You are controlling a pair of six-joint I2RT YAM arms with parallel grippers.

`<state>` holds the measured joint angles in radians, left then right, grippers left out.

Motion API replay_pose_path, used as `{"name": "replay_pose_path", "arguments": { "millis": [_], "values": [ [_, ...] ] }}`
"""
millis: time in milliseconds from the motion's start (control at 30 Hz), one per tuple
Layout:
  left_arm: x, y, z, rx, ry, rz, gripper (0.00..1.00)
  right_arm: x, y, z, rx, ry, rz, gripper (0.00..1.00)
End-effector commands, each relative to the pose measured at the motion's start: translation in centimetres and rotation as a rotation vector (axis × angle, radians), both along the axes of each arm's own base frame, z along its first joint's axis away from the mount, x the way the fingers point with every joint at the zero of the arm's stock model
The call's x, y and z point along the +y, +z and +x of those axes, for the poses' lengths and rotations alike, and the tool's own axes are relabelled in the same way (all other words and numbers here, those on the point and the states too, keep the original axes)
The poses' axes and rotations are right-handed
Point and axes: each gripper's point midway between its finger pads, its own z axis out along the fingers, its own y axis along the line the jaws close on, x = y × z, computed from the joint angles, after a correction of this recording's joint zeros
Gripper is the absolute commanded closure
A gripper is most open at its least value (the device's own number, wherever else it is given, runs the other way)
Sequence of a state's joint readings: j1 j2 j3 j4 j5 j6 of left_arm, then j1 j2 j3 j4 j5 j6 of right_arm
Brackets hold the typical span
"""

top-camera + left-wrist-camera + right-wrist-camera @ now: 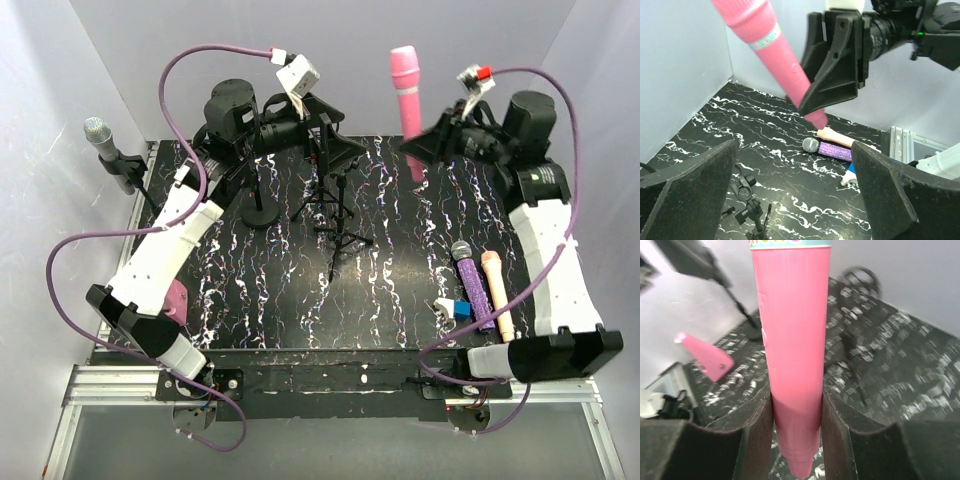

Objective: Remove the microphone from the stand

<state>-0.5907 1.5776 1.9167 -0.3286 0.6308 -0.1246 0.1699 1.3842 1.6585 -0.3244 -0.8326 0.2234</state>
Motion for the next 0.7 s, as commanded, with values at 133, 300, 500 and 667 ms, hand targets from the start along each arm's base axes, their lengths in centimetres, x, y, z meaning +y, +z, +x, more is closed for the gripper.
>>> {"name": "replay_pose_path", "arguments": {
  "millis": [133, 300, 500, 667],
  "values": [
    [1.8, 2.0, -0.4, -0.117, 0.075, -0.003, 0.02, -10.8, -16.7, -3.6, 0.247, -0.362, -0.487, 0.99],
    [1.7, 1.7, -0.1, -0.107, 0.074, -0.003, 0.02, -14.6, -23.9, -5.1, 0.327, -0.437, -0.672, 0.99],
    [1.4, 1.4, -0.4, -0.105, 0.046, -0.005, 0.02, -16.2, -31.2, -5.4, 0.517, -0.452, -0.777, 0.99],
    [1.6, 1.2, -0.6, -0.106, 0.053, 0.008, 0.02, -17.7, -34.9, -4.8, 0.503, -0.452, -0.883, 0.99]
  ]
}}
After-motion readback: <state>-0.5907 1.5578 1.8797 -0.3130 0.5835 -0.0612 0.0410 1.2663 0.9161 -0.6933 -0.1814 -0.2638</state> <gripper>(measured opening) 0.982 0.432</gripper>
